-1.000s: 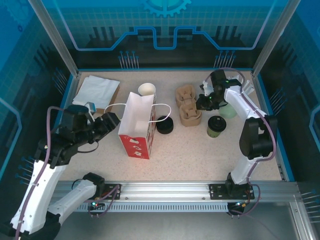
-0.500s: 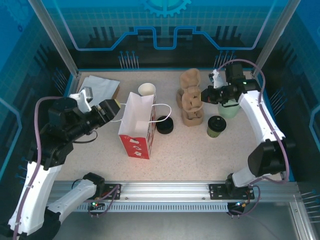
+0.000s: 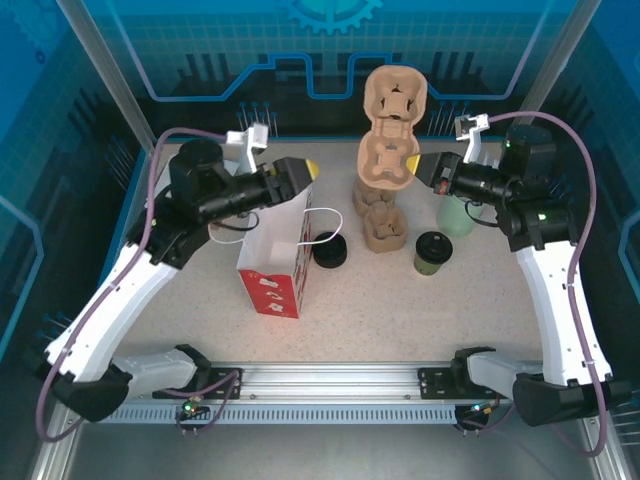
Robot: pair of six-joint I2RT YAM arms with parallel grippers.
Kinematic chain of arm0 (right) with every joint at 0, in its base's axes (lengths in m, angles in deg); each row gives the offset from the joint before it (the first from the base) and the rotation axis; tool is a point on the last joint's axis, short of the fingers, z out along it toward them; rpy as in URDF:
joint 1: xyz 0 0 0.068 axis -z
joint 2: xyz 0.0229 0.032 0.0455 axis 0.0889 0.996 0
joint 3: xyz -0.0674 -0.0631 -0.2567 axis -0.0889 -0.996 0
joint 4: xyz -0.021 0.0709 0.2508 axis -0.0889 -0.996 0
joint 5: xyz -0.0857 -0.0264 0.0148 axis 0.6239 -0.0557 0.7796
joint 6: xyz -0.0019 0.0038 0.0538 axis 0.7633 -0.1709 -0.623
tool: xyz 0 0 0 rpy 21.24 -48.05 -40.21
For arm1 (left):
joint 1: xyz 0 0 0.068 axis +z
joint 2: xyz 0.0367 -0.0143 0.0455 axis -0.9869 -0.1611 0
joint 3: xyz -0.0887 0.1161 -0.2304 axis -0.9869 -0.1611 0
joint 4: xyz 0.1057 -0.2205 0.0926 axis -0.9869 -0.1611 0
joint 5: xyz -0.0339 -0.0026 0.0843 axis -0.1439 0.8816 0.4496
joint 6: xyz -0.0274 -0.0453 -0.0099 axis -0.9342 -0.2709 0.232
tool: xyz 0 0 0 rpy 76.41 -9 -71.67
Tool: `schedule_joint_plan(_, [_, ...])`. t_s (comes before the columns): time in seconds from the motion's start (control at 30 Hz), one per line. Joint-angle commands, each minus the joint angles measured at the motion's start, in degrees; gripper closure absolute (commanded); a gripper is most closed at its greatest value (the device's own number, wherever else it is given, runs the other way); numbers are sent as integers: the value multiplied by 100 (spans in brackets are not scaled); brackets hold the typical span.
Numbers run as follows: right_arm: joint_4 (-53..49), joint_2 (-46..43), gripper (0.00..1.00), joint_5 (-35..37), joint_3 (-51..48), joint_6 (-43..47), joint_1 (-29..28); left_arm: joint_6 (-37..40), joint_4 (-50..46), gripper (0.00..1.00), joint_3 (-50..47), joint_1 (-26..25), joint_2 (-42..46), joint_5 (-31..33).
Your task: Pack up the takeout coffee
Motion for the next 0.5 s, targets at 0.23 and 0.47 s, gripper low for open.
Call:
schedule_joint_plan(0.23, [431, -210, 96, -829, -208, -736, -236, 83, 851, 36, 818, -367, -861, -597])
schedule_joint_plan(0.47, [698, -232, 96, -936, -301, -910, -342, 52, 743, 36, 881, -447, -1043, -497])
